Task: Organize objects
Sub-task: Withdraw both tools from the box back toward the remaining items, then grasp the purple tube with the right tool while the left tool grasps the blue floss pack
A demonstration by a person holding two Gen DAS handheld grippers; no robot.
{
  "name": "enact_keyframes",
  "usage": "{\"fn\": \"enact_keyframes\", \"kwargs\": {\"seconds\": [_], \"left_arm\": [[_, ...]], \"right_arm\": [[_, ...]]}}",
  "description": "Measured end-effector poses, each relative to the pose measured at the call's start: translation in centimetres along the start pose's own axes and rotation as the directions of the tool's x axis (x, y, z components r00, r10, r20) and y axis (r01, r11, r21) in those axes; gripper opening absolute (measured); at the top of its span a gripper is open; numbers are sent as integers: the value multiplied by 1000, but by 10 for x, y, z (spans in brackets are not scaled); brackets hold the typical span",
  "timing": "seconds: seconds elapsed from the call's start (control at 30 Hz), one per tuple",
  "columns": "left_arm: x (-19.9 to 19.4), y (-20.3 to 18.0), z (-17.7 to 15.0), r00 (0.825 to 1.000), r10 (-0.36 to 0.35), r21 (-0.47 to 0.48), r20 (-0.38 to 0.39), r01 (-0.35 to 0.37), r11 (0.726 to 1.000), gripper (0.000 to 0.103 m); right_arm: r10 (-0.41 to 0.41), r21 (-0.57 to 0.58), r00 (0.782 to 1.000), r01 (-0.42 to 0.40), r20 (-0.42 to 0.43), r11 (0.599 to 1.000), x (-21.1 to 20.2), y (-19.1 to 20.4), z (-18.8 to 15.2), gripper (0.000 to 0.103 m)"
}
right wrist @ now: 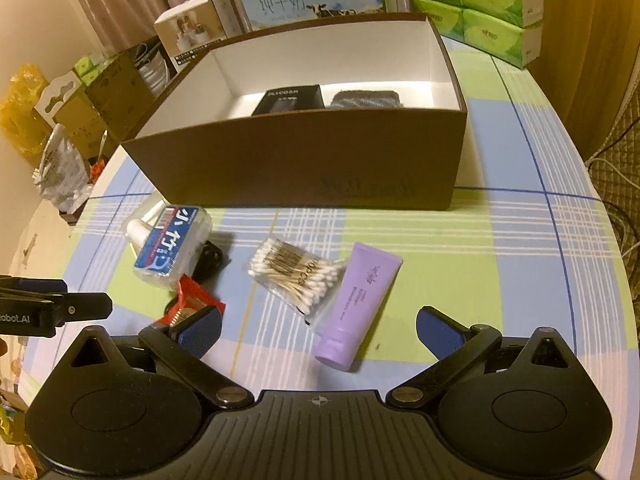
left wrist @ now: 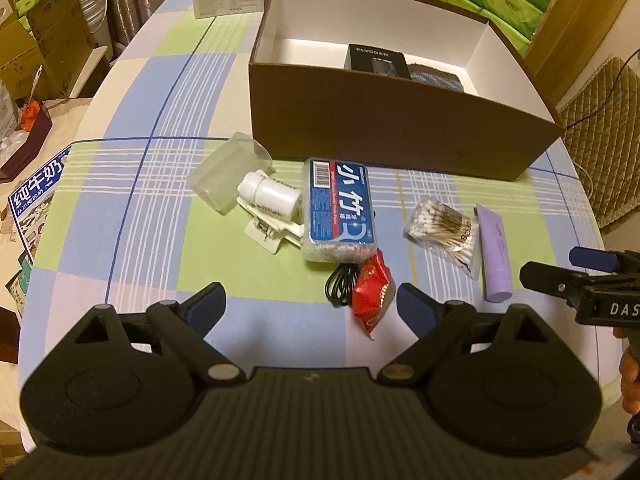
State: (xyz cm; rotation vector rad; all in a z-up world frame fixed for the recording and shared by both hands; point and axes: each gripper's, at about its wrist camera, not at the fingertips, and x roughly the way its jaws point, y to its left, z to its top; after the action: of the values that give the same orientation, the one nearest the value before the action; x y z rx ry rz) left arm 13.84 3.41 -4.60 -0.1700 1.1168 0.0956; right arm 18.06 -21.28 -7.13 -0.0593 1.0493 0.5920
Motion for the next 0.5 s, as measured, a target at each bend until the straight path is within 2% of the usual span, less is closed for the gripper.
{"fn": "enact_keyframes", "kwargs": {"seconds": [0.27,0.5], "left_arm": [[7,-1,-2,1000,-1,7,-10,2,1000,90],[12,1,-2,1000,1,4,-13,-1,1000,90]], "right_arm": [[-21,-19,1000,21,-15,1000,8,-2,-5,100],[-36,-6,999,36,-25,999,21,-9,-8,71]]}}
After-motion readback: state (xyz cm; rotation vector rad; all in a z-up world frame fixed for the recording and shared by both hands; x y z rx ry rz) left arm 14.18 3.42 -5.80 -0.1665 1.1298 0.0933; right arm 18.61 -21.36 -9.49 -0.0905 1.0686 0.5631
